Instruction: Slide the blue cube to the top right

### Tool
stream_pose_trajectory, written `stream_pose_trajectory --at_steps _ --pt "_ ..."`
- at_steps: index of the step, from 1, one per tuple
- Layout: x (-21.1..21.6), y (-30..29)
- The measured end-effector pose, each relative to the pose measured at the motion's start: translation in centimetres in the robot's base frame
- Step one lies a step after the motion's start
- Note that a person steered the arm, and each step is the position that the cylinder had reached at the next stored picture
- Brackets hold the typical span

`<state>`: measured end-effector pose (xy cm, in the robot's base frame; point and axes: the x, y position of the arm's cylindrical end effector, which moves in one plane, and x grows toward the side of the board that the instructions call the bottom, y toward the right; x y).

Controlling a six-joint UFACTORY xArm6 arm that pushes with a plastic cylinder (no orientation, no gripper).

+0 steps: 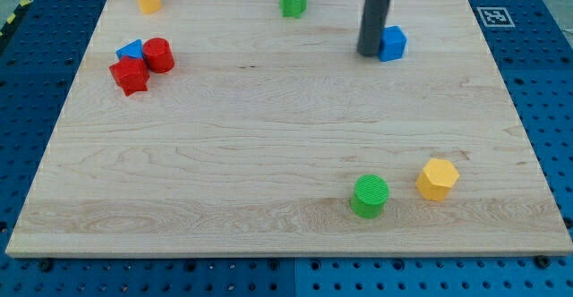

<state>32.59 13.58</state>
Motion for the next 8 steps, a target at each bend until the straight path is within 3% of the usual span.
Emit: stream_pose_trajectory --at_steps 3,6,8 --pt "2.4 10.8" --pt "-1.7 11.1" --pt "-1.4 8.2"
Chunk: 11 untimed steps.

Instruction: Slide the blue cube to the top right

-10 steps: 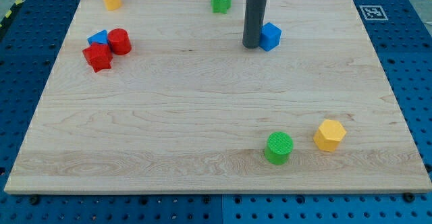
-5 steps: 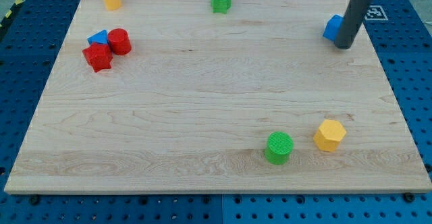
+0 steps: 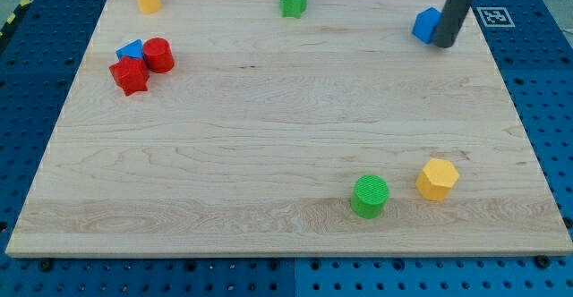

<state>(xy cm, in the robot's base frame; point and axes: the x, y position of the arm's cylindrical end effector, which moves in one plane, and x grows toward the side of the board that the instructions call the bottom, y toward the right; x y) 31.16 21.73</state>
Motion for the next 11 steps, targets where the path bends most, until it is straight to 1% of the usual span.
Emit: stream_pose_trajectory --at_steps 1,2,4,5,6,7,11 --pt "-1.2 -1.9" --pt "-1.6 -1.9" --pt "-5.4 -1.9" --pt "-5.5 -2.3" --pt "-5.6 -5.8" --pt "-6.8 -7.9" --pt "-9.1 -3.5"
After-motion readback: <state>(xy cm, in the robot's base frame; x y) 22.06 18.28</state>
